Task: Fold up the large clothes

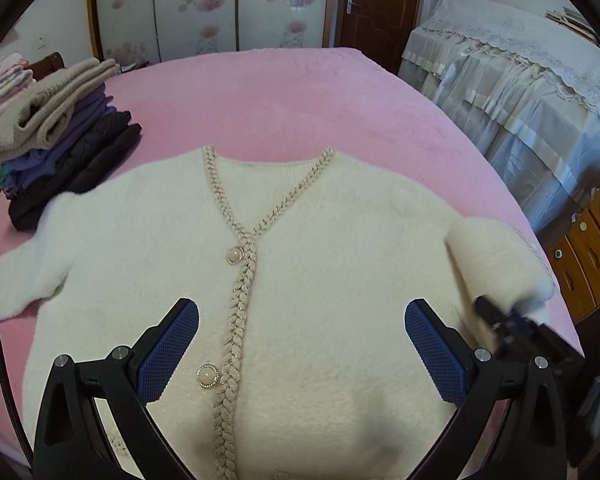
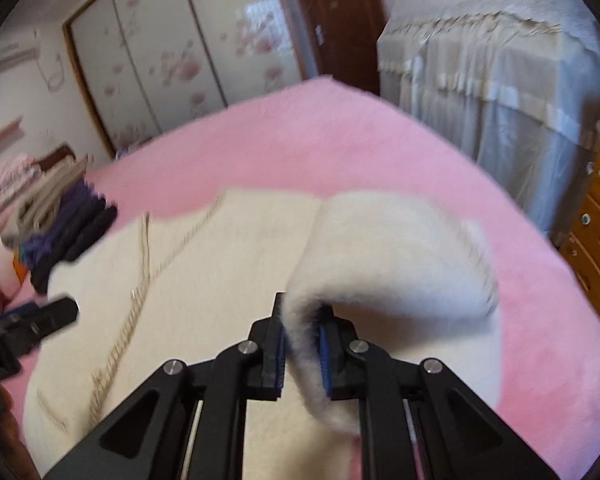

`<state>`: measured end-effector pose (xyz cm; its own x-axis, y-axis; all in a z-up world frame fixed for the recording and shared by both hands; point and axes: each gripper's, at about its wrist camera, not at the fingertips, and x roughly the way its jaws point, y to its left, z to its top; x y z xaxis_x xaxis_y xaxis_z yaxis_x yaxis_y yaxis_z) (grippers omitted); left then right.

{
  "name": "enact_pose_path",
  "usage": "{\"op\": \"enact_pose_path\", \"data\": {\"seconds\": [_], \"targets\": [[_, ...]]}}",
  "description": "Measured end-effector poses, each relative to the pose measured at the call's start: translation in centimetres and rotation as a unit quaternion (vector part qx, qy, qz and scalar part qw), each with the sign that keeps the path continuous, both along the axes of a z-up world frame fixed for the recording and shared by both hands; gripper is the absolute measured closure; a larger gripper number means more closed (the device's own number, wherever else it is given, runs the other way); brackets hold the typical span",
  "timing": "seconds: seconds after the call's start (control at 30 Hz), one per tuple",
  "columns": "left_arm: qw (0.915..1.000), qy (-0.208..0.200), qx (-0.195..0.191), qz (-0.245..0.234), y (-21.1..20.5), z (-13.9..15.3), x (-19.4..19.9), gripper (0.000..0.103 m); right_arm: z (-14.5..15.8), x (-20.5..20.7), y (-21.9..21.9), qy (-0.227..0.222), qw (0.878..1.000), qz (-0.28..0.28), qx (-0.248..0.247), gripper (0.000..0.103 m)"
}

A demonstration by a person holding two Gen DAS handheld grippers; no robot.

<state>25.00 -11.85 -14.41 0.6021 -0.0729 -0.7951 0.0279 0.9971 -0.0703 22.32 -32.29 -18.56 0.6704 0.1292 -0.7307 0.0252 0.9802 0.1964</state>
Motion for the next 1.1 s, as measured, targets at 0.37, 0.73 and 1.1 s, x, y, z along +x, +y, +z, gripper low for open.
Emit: {"op": "enact_pose_path", "data": {"seconds": [0.37, 0.73, 1.1], "targets": [[0.9946, 0.039, -0.085, -0.044, 0.2, -2.2, 1.2, 0.000, -0.9, -1.8, 3.3, -0.005, 0.998, 0.056, -0.026, 0.059], [0.9781, 0.087, -0.143, -0.124, -3.6, -2.6, 3.9, 0.000, -1.2, -4.1, 5.3, -0.023, 0.995, 0.082, -0.049, 0.058], [0.9687, 0.071, -0.109, -0.211, -10.0, 1.8, 3.2, 0.000, 1.8, -7.3, 0.3, -0.048, 0.999, -0.006, -0.002, 0.058]]}}
